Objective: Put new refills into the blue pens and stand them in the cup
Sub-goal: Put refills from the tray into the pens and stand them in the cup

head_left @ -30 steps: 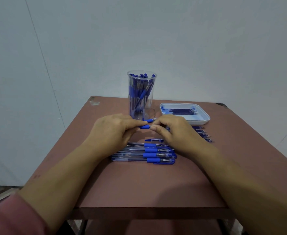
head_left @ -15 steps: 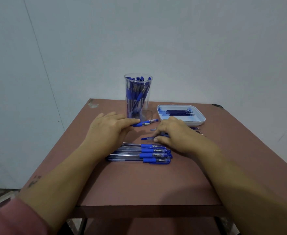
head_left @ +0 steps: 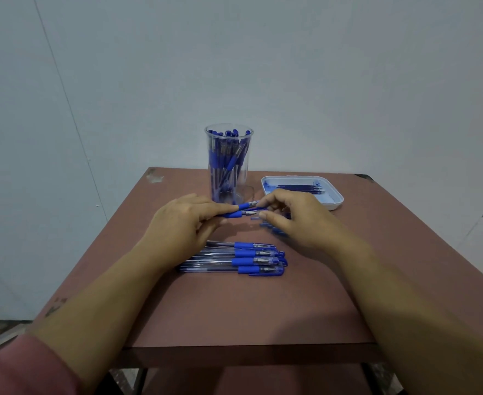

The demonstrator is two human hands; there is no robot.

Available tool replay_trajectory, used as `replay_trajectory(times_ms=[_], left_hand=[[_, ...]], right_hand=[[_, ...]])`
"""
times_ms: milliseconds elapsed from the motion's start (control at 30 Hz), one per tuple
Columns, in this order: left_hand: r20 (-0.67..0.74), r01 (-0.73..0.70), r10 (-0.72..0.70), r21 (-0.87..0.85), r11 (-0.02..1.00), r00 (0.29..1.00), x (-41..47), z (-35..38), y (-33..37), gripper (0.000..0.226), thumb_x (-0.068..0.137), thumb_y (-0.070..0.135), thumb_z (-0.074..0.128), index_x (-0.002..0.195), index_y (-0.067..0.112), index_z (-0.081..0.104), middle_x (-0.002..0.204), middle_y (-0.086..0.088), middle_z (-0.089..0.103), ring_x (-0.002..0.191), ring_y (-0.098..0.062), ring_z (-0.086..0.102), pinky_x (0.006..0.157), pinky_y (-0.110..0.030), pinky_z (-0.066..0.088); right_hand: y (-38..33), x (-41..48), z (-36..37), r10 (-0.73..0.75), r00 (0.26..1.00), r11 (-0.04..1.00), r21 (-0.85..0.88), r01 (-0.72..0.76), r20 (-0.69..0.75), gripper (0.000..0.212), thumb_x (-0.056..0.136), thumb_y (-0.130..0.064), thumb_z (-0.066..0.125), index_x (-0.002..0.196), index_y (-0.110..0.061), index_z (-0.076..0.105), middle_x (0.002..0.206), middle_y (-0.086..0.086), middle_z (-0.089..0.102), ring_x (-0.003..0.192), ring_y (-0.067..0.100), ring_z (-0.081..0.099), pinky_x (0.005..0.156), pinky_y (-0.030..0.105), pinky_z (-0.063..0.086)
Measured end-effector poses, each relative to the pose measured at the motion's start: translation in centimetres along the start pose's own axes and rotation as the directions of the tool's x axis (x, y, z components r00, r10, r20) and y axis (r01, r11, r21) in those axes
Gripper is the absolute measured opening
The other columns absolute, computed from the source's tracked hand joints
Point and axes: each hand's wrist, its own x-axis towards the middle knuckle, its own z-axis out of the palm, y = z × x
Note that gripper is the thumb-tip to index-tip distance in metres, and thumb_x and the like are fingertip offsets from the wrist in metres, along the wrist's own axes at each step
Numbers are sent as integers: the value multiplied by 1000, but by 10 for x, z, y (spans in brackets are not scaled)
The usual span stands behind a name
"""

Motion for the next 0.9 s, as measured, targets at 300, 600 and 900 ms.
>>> replay_trajectory(times_ms=[300, 600, 900], left_hand=[[5, 42, -42, -3, 999, 999, -2, -2, -1, 32, 90, 37, 54, 119, 33, 68, 83, 27, 52, 74, -7, 51, 66, -28, 49], [-21, 2, -1, 37, 999, 1000, -2, 2, 3, 28, 88, 29, 60, 113, 28, 72, 77, 20, 58, 72, 1, 36, 64, -7, 30], [-31, -10, 14, 106, 994, 999, 1, 0, 7, 30, 89, 31, 56, 113, 26, 72, 76, 9, 65, 67, -3, 36, 58, -22, 38]], right_hand=[[9, 0, -12, 52, 996, 998, 35, -50, -67, 19, 93, -24, 64, 92, -42, 61, 89, -12, 66, 82, 0, 60, 73, 10, 45], [6, 2, 10, -18, 999, 999, 27, 20, -43, 14, 90, -29, 67, 103, -26, 70, 88, -13, 68, 85, -2, 61, 76, 15, 48], [2, 4, 21, -23, 997, 994, 108, 30, -72, 13, 91, -25, 66, 102, -20, 71, 82, -12, 66, 76, -1, 60, 70, 11, 46]])
